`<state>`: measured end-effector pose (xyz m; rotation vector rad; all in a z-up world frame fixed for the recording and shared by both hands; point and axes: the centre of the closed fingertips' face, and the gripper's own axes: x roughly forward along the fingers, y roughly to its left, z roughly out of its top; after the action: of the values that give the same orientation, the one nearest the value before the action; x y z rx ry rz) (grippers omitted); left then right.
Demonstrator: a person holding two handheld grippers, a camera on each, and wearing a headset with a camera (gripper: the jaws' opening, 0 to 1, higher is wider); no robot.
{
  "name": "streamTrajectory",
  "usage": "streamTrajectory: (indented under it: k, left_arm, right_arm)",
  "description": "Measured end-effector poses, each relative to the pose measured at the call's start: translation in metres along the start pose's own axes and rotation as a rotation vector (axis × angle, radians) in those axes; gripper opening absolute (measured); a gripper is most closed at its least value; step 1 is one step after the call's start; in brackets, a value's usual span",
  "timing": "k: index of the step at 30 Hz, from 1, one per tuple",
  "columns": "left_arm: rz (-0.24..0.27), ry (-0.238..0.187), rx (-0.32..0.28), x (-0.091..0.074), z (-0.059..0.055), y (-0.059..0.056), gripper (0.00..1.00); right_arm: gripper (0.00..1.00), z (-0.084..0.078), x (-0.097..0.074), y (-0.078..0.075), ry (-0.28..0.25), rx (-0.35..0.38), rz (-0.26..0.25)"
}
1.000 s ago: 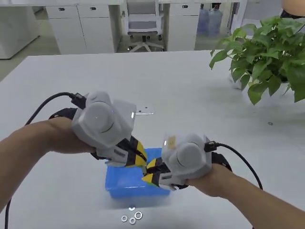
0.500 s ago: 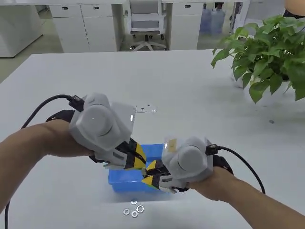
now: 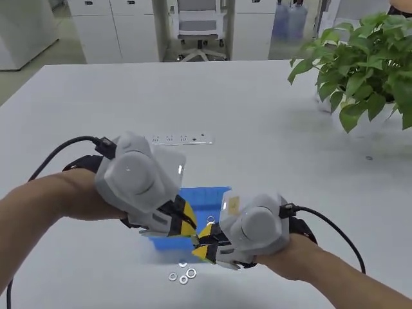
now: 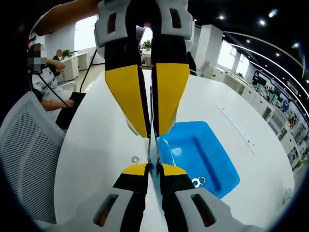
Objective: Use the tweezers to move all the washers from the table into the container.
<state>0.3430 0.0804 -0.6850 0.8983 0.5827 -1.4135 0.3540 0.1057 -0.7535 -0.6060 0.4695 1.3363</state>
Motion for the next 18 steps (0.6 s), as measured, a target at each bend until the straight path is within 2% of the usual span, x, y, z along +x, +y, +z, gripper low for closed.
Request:
streamTrajectory:
  k: [18]
  left_arm:
    - [-0.027,0.015,-0.037,0.013,-0.015,-0.020,0.07]
  right_arm:
    - [0.11,-0.012,0.017,0.021,0.014,0.009,0.054]
